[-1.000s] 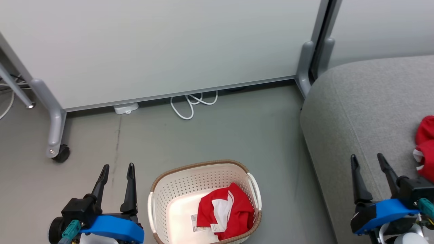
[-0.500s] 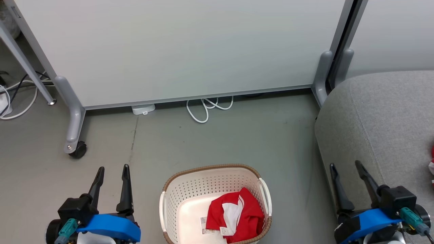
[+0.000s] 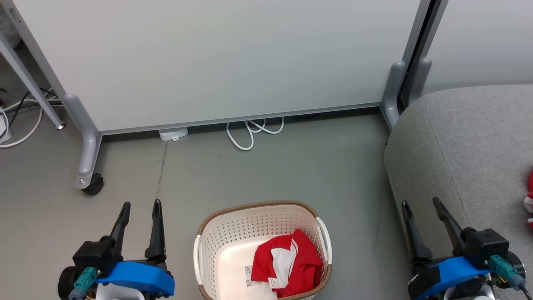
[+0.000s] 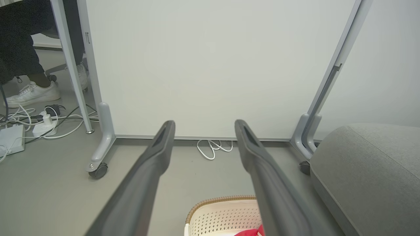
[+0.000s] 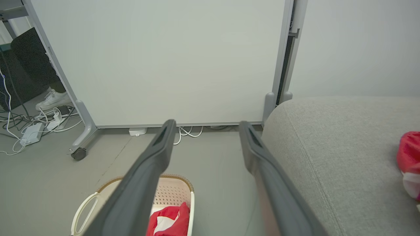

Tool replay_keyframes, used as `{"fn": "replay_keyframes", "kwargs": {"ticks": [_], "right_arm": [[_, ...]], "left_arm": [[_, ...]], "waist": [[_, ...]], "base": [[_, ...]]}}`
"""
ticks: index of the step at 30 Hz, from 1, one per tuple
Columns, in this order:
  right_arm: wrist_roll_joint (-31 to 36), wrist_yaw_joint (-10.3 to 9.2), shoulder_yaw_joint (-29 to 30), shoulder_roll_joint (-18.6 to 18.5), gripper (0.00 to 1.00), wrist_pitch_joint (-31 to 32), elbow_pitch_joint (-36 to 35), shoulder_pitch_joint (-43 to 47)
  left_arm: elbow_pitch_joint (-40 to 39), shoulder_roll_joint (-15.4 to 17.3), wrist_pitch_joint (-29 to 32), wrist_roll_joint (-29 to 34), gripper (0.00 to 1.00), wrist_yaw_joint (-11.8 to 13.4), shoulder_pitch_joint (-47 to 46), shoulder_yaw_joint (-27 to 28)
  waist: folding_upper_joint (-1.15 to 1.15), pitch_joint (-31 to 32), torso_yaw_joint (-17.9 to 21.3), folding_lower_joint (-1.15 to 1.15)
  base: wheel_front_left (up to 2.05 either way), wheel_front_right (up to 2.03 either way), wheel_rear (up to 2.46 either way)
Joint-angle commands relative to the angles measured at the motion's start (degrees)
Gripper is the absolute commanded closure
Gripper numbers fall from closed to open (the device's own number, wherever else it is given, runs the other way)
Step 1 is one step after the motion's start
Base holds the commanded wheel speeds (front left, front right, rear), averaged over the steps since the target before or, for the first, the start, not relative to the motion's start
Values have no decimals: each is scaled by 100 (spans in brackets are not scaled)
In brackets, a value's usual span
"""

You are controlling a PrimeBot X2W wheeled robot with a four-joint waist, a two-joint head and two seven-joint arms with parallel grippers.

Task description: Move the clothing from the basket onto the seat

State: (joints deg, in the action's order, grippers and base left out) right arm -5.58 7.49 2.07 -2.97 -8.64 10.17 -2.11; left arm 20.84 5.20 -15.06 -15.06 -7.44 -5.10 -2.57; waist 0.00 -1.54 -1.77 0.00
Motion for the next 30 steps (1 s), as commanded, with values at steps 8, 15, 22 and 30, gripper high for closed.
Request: {"fn": "replay_keyframes", "kwargs": {"ticks": [8, 15, 22, 30], "right_arm": [[-65, 1, -61, 13, 0, -14, -101, -179], [-72, 1, -289, 12, 0, -73, -232, -586], [-14, 1, -514, 12, 0, -145, -329, -1211], [-95, 1, -747, 12, 0, -274, -337, -1860]], "left_arm": [[15, 27, -17, 1, 0, -5, -195, -122], [96, 100, -17, 53, 0, -5, -494, -323], [387, 178, -17, 49, 0, -5, -1089, -695], [775, 321, -17, -64, 0, -5, -1784, -1165]], "waist": [[0, -363, 78, 0], [0, -1072, 340, 0], [0, -2024, 664, 0], [0, -2925, 1025, 0]], "base": [[0, 0, 0], [0, 0, 0], [0, 0, 0], [0, 0, 0]]}}
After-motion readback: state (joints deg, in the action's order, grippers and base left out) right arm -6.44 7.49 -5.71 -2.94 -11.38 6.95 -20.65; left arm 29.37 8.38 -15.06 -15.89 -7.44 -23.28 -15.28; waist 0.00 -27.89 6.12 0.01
